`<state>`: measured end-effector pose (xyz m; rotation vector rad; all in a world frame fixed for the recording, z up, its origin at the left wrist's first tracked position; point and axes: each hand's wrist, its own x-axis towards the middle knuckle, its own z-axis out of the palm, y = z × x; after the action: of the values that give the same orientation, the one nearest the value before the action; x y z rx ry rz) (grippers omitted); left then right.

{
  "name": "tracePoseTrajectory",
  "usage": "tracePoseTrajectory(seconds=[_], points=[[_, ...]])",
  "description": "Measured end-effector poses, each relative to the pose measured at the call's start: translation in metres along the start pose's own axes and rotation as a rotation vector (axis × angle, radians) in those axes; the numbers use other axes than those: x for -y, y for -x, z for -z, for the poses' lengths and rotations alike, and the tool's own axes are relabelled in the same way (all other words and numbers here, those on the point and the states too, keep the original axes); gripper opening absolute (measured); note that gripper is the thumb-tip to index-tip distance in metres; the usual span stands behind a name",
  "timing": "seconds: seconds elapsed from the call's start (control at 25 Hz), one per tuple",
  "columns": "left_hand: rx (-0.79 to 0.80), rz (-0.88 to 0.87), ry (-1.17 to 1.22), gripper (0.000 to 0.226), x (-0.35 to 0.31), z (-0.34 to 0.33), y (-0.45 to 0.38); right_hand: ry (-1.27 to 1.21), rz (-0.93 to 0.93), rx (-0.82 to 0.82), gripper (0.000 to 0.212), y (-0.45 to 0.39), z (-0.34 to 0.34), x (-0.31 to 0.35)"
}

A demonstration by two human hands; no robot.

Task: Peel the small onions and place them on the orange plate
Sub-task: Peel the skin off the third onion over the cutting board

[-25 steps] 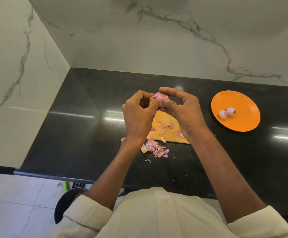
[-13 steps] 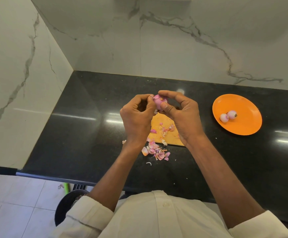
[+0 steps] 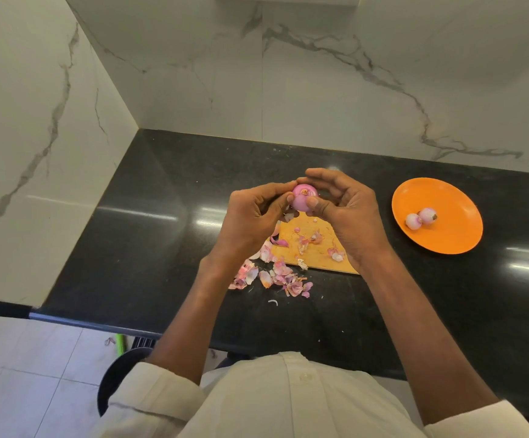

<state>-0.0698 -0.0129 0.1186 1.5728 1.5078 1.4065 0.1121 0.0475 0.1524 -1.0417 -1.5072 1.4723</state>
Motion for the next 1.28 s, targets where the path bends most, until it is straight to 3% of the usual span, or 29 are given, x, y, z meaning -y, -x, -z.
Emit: tracePoseTrajectory(seconds=[0.16, 0.44, 0.72, 1.08, 1.28], points=[[0.088, -0.060, -0.093, 0.030, -0.002, 0.010, -0.006, 0.052, -0.002, 0.043, 0.032, 0.000, 0.001, 0.003], [-0.014, -0.182, -0.271, 0.020, -0.001, 0.004, -0.010, 0.142, 0.026, 0.051, 0.031, -0.006, 0.001, 0.007], [-0.163, -0.025, -0.097, 0.016, -0.002, -0.012, -0.002, 0.139, 0.042, 0.038, 0.031, -0.005, -0.001, 0.004], [0.073, 0.130, 0.152, 0.037, -0.002, 0.007, -0.001, 0.167, 0.013, 0.131, 0.036, -0.007, 0.003, 0.006], [0.138, -0.078, -0.070, 0.031, -0.003, 0.018, -0.001, 0.170, 0.010, 0.203, 0.035, -0.009, 0.010, 0.009]])
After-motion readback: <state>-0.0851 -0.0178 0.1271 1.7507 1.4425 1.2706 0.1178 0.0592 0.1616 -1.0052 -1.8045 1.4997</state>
